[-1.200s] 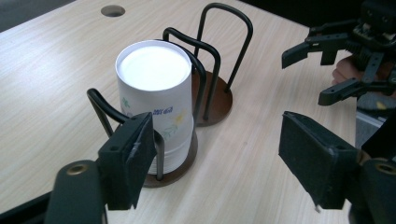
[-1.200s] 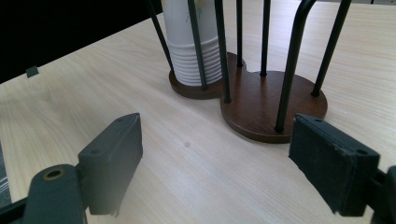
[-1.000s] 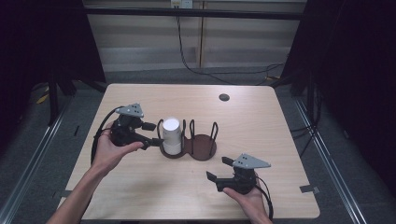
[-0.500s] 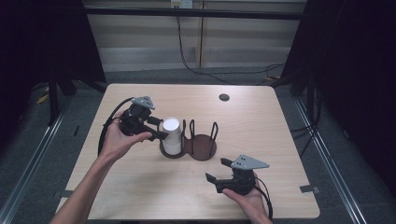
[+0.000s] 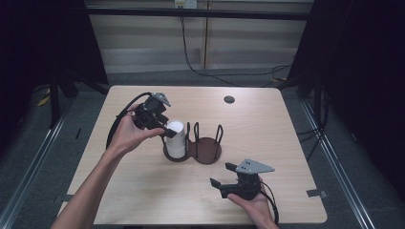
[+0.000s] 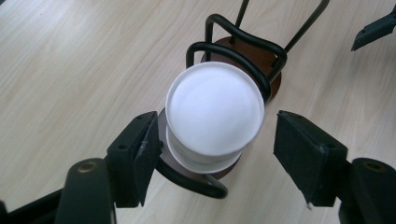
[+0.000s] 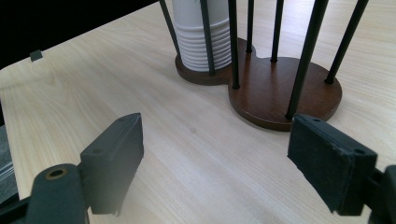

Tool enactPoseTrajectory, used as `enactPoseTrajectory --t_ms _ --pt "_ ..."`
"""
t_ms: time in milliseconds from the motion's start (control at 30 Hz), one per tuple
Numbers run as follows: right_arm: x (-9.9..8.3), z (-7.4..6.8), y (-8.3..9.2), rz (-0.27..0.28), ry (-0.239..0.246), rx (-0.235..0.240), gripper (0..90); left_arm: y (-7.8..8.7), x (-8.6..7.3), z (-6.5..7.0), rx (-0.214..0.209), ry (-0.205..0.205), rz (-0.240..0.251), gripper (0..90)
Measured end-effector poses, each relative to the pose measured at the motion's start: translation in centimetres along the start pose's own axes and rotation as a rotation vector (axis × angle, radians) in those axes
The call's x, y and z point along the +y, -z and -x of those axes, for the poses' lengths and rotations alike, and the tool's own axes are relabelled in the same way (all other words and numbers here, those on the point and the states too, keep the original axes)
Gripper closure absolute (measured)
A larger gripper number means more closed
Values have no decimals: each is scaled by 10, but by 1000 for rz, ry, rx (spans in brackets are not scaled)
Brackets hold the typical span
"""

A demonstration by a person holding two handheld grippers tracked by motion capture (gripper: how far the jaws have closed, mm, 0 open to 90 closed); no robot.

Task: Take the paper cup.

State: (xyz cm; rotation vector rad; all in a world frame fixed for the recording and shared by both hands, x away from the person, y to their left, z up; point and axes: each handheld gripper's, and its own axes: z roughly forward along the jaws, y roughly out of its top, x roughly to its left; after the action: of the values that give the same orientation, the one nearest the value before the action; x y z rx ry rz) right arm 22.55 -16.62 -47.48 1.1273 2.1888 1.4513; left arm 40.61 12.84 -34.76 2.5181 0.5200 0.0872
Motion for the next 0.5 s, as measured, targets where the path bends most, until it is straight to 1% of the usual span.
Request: enactPoseTrajectory --t_ms 33,67,100,133,167,200,233,267,300,333,367,433,467,500 --pt "0 0 0 0 0 0 179 0 2 0 -2 14 6 317" --pt "0 0 0 -1 0 1 179 0 5 1 29 4 -7 283" --pt "0 0 0 -1 0 1 179 -1 7 2 37 9 -9 283" --pt "0 0 0 0 -3 2 179 -2 9 3 27 0 -26 264" --pt "0 0 0 -1 0 2 179 -3 11 3 26 -8 -48 284" --pt "0 0 0 -1 1 2 179 -3 13 5 39 -11 -44 285" --pt "-1 0 0 -1 0 3 179 -4 14 5 38 -15 -47 256" --pt "-1 1 1 -1 -2 4 179 -5 15 5 39 -20 -47 257" --pt "-1 1 1 -1 -1 5 179 -6 17 6 37 -17 -57 263" --pt "0 0 1 2 -1 6 180 -7 18 6 45 -25 -71 272" --pt "0 0 1 2 -1 6 180 -9 18 6 52 -23 -73 272" --pt "-1 0 1 1 -2 7 180 -12 19 4 33 -22 -96 290" --pt "-1 0 1 0 -2 8 180 -13 19 4 31 -29 -101 327" --pt "-1 0 0 -1 -2 8 182 -14 19 3 32 -30 -105 335"
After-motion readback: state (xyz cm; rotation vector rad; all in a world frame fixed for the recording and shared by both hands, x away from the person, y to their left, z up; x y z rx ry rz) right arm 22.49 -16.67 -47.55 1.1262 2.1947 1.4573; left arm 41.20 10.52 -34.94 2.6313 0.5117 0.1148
